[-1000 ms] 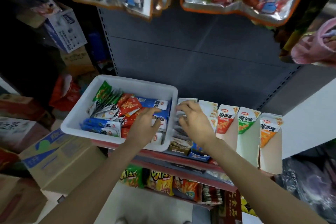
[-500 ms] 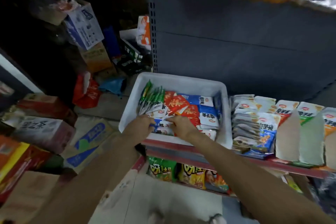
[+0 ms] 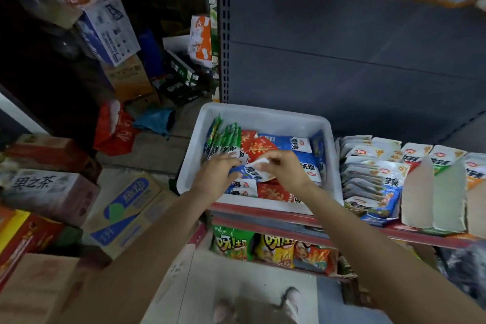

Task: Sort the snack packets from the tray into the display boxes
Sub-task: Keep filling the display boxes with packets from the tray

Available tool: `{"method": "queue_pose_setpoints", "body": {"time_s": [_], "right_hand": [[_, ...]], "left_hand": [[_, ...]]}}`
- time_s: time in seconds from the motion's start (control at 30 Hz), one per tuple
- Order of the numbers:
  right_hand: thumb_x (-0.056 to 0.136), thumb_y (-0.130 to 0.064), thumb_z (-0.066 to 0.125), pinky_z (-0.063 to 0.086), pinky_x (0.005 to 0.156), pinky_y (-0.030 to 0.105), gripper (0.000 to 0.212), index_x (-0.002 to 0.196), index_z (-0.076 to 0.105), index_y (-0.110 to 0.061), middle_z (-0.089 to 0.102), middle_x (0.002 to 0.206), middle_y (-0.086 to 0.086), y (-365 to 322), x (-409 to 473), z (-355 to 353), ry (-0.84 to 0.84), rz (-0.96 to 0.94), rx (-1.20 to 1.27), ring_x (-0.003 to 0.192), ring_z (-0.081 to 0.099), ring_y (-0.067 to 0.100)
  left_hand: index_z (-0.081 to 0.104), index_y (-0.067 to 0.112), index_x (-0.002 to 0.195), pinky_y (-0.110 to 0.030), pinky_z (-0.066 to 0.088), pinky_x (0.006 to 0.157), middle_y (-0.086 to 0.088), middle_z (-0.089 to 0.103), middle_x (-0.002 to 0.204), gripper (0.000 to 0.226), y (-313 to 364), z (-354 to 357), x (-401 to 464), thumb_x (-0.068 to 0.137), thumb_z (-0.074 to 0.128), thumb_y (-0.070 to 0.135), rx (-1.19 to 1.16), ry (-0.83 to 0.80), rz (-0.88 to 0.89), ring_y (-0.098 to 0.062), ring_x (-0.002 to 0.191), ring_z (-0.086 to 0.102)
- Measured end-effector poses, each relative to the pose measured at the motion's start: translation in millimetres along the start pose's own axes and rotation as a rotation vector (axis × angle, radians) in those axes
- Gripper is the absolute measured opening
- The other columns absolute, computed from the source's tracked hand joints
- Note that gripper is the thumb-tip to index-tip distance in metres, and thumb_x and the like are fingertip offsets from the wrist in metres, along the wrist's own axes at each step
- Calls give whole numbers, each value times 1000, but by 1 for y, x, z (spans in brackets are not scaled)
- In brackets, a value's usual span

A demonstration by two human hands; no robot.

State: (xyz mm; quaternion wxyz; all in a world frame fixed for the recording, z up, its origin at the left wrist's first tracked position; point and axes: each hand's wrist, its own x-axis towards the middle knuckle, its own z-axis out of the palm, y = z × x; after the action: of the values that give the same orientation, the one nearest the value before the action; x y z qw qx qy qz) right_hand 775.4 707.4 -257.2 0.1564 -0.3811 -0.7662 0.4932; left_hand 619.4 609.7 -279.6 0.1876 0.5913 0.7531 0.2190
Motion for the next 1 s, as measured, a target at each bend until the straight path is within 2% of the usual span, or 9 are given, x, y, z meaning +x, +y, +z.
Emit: {"method": "queue_pose_setpoints", "body": {"time_s": [0.03, 0.1, 0.2, 0.37, 0.53, 0.63, 0.73, 0.87, 1.0], "right_hand": [[82, -11, 71, 42, 66, 33, 12, 77, 67, 0, 53, 68, 23, -3, -2, -5, 41, -8, 61, 65, 46, 19], [81, -9, 71, 45, 68, 30, 6, 79, 68, -4, 55, 69, 15, -9, -6, -17, 110, -1, 196, 67, 52, 18], [82, -6, 69, 54, 63, 18, 10, 92, 68, -3, 68, 69, -4, -13, -11, -38, 108, 31, 297, 65, 65, 3], [85, -3, 65, 53, 52, 16, 9, 81, 62, -11, 69, 67, -5, -16, -23, -80, 165, 31, 366, 62, 67, 3], [84, -5, 67, 49, 45, 17, 9, 80, 59, -6, 66, 65, -5, -5, -44, -138, 309, -43, 311, 58, 63, 0], [84, -5, 67, 50, 47, 19, 13, 88, 60, 4, 66, 71, 4, 8, -60, -180, 391, -68, 302, 58, 60, 2], [85, -6, 66, 51, 49, 20, 6, 85, 62, -2, 70, 67, -5, 26, -71, -226, 481, -86, 309, 61, 63, 1], [85, -7, 66, 52, 52, 24, 17, 91, 59, 8, 70, 69, -7, 55, -80, -268, 533, -99, 270, 63, 65, 2], [87, -12, 65, 49, 62, 35, 21, 86, 55, 7, 69, 78, 6, 81, -84, -281, 505, -114, 173, 69, 61, 8]], "left_hand": [[64, 6, 106, -30, 38, 73, -5, 59, 93, 19, 3, -1, 1, 94, 57, 19, -39, 15, 12, -26, 93, 55], [59, 6, 84, -29, 32, 62, 7, 46, 71, 14, 12, -4, 1, 94, 55, 16, -110, 75, 45, -18, 70, 50], [48, 10, 74, -26, 31, 56, 8, 39, 63, 21, 33, -6, 2, 93, 56, 13, -224, 184, 105, -6, 59, 44], [61, 11, 83, -26, 44, 60, 3, 61, 72, 11, 80, -3, 10, 92, 59, 17, -423, 226, 101, -12, 67, 59], [63, 6, 96, -24, 48, 63, 2, 63, 75, 14, 147, 20, 29, 90, 62, 18, -587, 177, 23, -8, 66, 62], [59, 7, 102, -31, 50, 68, -6, 65, 83, 22, 185, 42, 49, 86, 67, 20, -576, 145, -27, -18, 74, 64], [54, 5, 117, -25, 43, 80, -13, 61, 110, 42, 216, 66, 60, 83, 70, 24, -432, 122, -34, -18, 97, 58], [37, 10, 141, -28, 26, 107, -11, 33, 145, 73, 241, 97, 64, 81, 71, 36, -162, 20, -34, -24, 135, 29], [16, 17, 150, -24, 13, 113, 0, 6, 158, 90, 249, 119, 58, 82, 69, 40, -146, -58, -96, -14, 145, 7]]}}
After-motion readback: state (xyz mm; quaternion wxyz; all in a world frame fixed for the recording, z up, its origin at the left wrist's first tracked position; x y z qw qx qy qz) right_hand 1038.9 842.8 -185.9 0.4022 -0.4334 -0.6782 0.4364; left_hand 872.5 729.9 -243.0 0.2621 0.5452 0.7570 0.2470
